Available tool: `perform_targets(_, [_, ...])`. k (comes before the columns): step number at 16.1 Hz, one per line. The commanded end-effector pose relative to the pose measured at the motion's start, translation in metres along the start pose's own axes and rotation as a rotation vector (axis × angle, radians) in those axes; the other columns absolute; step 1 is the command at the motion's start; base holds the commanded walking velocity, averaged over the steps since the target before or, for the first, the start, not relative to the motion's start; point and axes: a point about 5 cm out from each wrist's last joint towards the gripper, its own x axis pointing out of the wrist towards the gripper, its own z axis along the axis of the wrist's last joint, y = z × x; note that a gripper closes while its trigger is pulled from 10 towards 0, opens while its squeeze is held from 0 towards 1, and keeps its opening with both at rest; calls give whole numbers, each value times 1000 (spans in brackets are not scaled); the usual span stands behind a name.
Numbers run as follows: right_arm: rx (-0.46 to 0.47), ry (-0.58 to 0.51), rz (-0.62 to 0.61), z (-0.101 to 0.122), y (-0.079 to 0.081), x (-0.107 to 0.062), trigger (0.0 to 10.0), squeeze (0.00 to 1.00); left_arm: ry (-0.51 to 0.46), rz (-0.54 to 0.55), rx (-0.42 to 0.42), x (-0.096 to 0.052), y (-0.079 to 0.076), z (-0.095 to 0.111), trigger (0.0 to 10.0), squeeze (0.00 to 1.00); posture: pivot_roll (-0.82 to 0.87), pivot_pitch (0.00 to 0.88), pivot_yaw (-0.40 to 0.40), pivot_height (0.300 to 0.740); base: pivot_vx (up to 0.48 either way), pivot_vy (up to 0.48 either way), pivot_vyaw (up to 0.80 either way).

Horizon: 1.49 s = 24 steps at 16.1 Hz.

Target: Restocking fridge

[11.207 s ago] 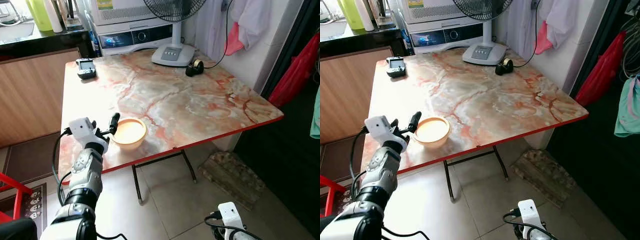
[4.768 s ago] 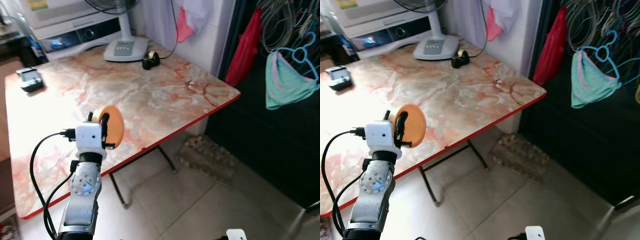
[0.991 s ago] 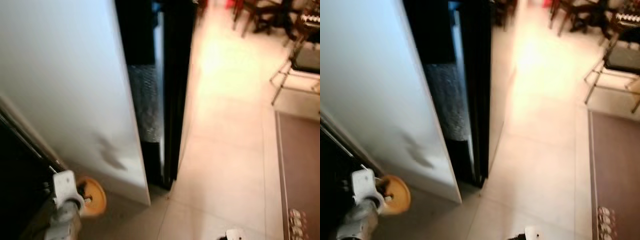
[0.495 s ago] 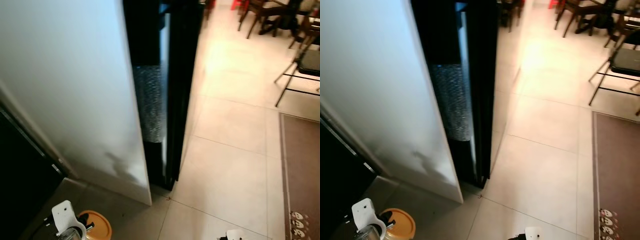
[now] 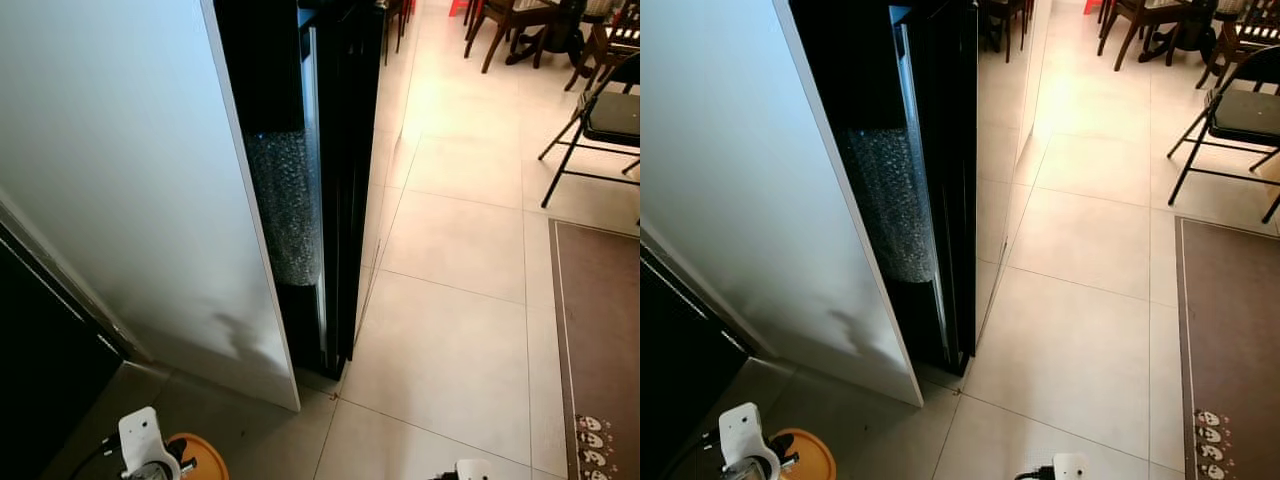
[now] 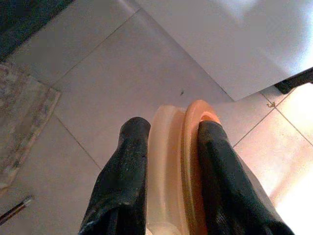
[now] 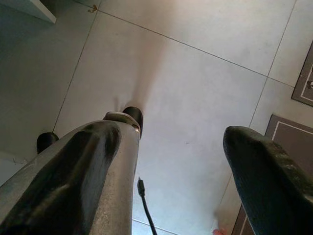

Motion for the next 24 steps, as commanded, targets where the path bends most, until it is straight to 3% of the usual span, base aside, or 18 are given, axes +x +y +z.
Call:
perform_targets(1, [13,40,1,-12,2,-2,10000,0,29,7,29,-2,2,-10,10000,0,-50,55,60,740,0,0,0])
perform_targets(17, [31,28,-12,-11,2,-2,10000,0,30,2,33,-2,-1,-12,10000,0,-57,73,58,740,0,0,0])
perform_targets(24, [35,28,-12,-11,2,-2,10000,0,25,14,39,-2,1,-10,10000,0,-59,82,58,740,268,0,0])
